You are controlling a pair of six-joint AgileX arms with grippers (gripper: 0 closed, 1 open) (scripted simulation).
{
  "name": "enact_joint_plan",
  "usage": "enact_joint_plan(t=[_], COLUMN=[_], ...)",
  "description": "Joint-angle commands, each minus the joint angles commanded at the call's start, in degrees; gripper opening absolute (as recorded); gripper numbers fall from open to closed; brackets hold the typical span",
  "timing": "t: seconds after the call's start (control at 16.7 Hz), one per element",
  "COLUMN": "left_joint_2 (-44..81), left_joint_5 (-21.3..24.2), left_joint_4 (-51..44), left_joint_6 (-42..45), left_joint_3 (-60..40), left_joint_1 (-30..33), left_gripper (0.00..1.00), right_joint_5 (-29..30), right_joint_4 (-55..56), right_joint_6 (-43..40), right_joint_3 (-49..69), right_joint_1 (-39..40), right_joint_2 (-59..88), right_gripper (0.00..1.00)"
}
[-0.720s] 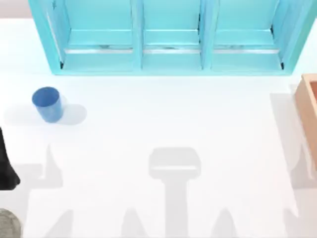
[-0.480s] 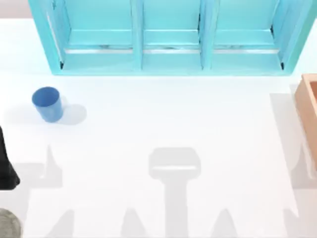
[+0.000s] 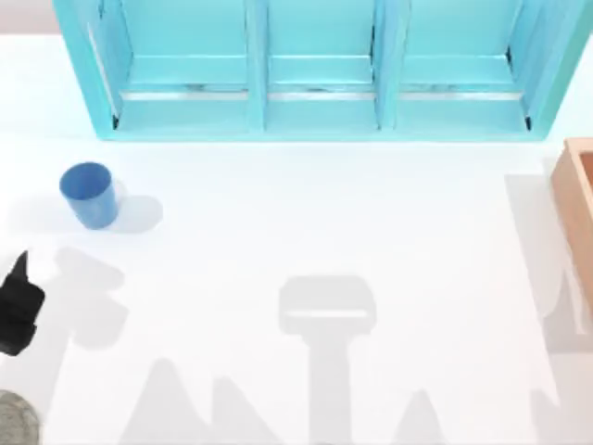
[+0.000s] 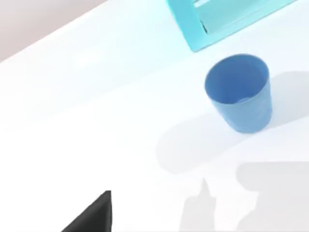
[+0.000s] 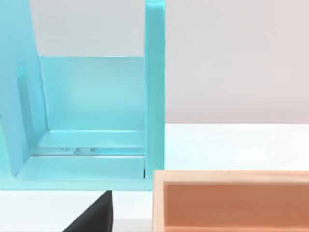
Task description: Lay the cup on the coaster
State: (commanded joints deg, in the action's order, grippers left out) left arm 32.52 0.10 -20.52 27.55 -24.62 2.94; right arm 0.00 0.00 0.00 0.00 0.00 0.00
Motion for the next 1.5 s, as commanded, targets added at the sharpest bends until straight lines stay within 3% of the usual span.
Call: enact_joint_plan(t=[0.42, 0.66, 1.14, 1.5], left_joint_2=[48.25, 68.32, 86.37, 88.04], left_joint_5=[0.97, 1.32, 0.37, 0.03], left_joint_4=[-26.53, -39.91, -55.26, -57.2], left_joint_6=[29.89, 42.48, 55.87, 57.18], left_joint_3=[-30.76, -48.86, -78.59, -83.68], left_joint_1=[3.05, 4.05, 4.15, 3.93], left_gripper=[1.0, 1.0, 1.0, 1.0], right_joint_5=[0.0, 0.0, 0.0, 0.0], right_joint_4=[0.0, 0.0, 0.0, 0.0], right_joint_6=[0.0, 0.0, 0.0, 0.0], right_joint_3=[0.0, 0.0, 0.0, 0.0], right_joint_1=[0.0, 0.0, 0.0, 0.0], right_joint_2=[0.0, 0.0, 0.0, 0.0], right_gripper=[1.0, 1.0, 1.0, 1.0])
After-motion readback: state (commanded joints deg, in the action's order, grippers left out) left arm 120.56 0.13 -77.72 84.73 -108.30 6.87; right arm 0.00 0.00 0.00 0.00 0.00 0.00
